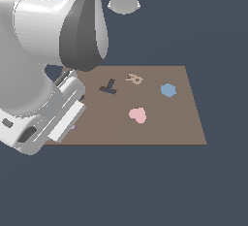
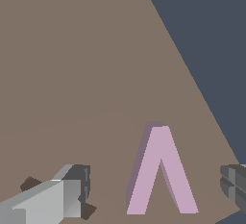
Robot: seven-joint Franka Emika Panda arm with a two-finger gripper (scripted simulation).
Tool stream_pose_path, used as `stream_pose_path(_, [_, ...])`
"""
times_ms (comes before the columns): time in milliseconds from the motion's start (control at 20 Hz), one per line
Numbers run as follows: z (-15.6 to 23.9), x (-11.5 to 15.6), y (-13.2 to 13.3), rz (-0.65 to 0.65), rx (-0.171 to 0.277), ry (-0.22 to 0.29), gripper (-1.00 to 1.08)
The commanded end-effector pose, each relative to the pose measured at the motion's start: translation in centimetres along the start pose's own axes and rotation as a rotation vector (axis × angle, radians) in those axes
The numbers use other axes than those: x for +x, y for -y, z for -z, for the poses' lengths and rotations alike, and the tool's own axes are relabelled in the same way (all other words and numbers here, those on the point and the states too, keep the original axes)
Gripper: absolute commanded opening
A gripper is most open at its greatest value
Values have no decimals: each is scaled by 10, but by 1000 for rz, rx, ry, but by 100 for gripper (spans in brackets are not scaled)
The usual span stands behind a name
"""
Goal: Insert a designated object into the corresponding slot on a board.
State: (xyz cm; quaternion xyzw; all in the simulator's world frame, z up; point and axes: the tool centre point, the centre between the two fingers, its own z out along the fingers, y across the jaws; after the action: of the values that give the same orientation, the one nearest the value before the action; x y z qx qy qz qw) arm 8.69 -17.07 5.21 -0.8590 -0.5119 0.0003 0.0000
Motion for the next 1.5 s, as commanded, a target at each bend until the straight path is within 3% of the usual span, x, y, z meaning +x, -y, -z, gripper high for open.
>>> stream_pose_path(0, [-2,1,-3,18,0,0,100])
stream_pose_path(950, [-22,2,-5,25,0,0,100])
stream_pose_path(1000, [-22,2,-5,25,0,0,-100])
stream_pose_path(1450, [-22,2,-5,25,0,0,-100])
